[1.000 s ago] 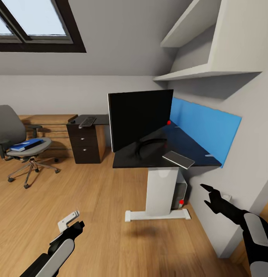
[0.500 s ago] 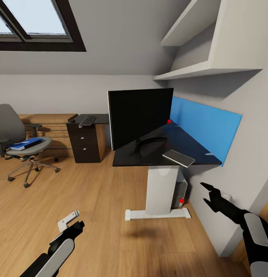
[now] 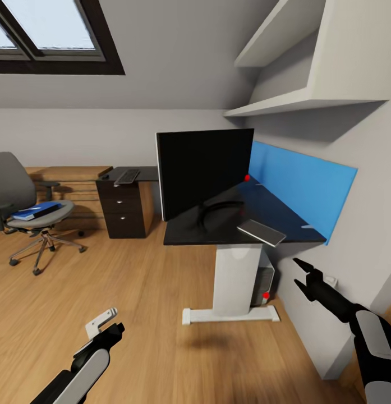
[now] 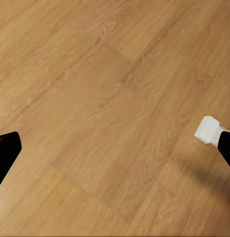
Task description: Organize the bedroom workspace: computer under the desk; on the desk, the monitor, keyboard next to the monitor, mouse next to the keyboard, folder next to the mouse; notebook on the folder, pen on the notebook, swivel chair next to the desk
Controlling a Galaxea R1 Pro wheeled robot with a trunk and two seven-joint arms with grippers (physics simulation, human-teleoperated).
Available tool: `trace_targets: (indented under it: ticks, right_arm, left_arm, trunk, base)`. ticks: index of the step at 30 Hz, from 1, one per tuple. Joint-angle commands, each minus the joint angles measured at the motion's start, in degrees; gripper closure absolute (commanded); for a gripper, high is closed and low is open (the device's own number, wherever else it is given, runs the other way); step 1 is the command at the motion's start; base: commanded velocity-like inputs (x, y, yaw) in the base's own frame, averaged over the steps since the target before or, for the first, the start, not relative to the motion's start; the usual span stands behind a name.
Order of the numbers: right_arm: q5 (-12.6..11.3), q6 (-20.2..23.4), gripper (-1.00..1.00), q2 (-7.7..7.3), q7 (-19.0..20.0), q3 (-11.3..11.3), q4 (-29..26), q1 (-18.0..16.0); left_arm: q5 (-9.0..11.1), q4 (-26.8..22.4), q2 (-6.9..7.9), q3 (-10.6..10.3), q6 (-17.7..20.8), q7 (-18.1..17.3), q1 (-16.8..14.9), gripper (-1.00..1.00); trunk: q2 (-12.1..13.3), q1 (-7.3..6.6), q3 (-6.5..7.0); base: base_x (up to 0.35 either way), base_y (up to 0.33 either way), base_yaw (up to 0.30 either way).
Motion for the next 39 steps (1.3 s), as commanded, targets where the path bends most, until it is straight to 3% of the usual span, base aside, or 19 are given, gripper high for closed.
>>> trace_targets:
  ticks: [1, 14, 23, 39]
  right_arm:
    - [0.20, 0.32, -1.00, 0.02, 0.33, -0.16, 0.01, -0.06]
    - [0.26, 0.13, -1.00, 0.01, 0.35, -0.54, -1.40, -0.06]
    - [0.29, -4.00, -1.00, -0.07, -0.01, -0.65, -0.96, -0.06]
    - [0.30, -5.40, -1.00, -0.08, -0.08, -0.56, 1.90, -0.06]
  left_arm:
    - [0.11, -0.08, 0.06, -0.24, 0.28, 0.35, -0.06, -1.00]
    - [0.10, -0.07, 0.06, -0.90, 0.29, 0.35, -0.06, -1.00]
    - [0.16, -0.08, 0.06, -0.92, 0.28, 0.35, -0.06, -1.00]
    - [0.11, -0.08, 0.06, -0.92, 0.28, 0.35, -0.06, -1.00]
  trunk:
    - [-0.03, 0.02, -0.06]
    - [-0.03, 0.02, -0.06]
    - [-0.03, 0.02, -0.06]
    - [-0.03, 0.02, -0.06]
  base:
    - [0.269, 0.000, 0.000]
    - [0.087, -0.002, 0.000]
    - [0.137, -0.039, 0.000]
    - [0.055, -0.022, 0.000]
